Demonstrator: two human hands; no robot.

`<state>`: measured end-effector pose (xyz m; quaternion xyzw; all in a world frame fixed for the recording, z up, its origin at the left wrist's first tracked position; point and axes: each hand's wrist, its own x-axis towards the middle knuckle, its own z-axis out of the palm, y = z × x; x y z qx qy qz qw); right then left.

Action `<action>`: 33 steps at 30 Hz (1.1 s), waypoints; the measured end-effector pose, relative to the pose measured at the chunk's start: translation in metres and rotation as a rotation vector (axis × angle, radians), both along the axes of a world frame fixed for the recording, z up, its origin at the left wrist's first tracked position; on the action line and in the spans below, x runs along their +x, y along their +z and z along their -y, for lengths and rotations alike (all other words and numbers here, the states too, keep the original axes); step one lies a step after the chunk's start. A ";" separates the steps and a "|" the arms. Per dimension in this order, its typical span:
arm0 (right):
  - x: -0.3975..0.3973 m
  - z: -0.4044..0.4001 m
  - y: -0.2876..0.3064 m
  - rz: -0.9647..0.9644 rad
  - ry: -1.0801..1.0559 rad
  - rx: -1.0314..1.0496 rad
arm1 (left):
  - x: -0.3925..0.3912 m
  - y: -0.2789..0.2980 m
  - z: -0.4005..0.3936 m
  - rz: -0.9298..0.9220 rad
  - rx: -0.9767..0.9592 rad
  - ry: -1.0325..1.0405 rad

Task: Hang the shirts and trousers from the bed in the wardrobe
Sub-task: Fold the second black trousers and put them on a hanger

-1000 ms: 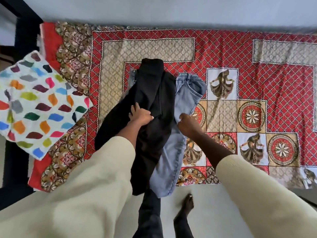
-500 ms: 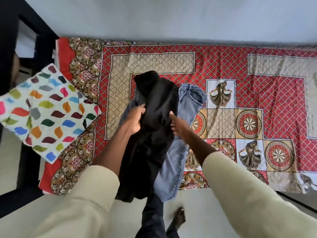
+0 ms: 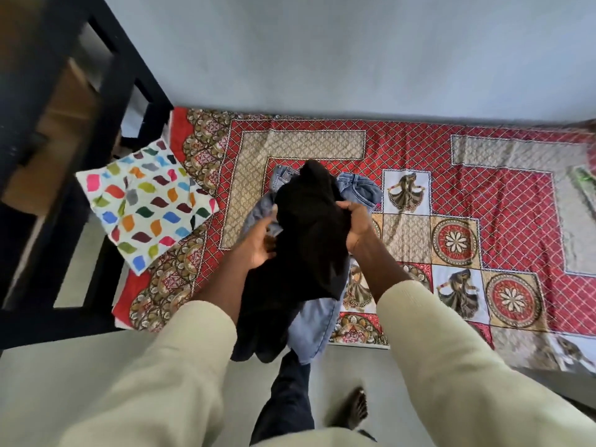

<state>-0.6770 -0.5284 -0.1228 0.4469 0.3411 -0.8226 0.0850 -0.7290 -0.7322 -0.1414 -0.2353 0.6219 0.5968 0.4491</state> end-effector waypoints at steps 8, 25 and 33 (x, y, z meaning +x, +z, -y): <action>0.122 -0.043 0.118 -0.251 0.109 0.195 | 0.089 0.096 -0.071 -0.202 0.425 -0.051; 0.276 -0.166 0.354 -0.580 -0.029 0.621 | 0.167 0.388 -0.200 -1.381 0.112 -0.707; 0.282 -0.160 0.347 -0.336 0.171 1.188 | 0.198 0.432 -0.228 -1.540 -0.228 -0.684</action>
